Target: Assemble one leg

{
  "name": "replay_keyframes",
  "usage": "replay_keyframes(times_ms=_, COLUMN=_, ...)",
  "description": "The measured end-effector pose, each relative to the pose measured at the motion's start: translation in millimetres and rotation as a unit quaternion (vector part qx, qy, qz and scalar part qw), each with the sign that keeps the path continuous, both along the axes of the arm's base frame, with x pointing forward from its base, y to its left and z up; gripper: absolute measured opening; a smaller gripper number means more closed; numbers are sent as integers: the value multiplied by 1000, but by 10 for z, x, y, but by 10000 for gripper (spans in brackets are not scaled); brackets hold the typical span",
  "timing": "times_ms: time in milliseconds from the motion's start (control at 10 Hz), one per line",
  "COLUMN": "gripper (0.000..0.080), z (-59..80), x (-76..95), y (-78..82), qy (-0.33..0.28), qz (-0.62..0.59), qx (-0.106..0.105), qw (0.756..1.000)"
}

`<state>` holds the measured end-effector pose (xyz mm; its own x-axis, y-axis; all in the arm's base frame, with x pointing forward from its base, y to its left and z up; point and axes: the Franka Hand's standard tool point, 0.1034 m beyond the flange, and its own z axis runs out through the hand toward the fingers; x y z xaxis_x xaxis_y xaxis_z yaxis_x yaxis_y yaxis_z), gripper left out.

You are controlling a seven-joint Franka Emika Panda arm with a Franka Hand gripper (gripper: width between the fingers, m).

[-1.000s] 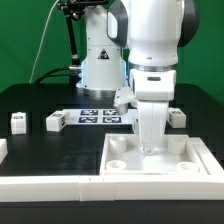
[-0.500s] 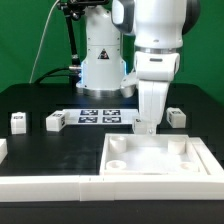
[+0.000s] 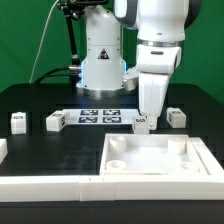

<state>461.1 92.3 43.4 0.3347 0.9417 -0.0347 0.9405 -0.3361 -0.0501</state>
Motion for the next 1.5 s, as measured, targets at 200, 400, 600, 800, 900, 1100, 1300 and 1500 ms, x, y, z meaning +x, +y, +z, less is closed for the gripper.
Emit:
replay_keyframes(times_ms=200, gripper=648, z=-28, x=-91, y=113, qy=3, qz=-152, qx=-11, qw=988)
replay_keyframes(times_ms=400, gripper=648, z=-58, x=-189, y=263, qy=8, qz=-268, qx=-17, qw=963)
replay_keyframes(times_ms=600, gripper=649, z=-72, x=-232, y=379, qy=17, qz=-375, qx=-15, qw=927)
replay_keyframes(times_ms=800, gripper=648, z=-81, x=-248, y=441, qy=24, qz=-455, qx=-15, qw=890)
replay_keyframes(times_ms=900, gripper=648, z=-81, x=-253, y=457, qy=27, qz=-517, qx=-18, qw=855)
replay_keyframes(times_ms=1100, gripper=649, z=-82, x=-267, y=480, qy=28, qz=-548, qx=-20, qw=836)
replay_keyframes(times_ms=1300, gripper=648, z=-126, x=-457, y=606, qy=28, qz=-539, qx=-20, qw=842)
replay_keyframes(times_ms=1500, gripper=648, z=-177, x=-709, y=695, qy=25, qz=-524, qx=-20, qw=851)
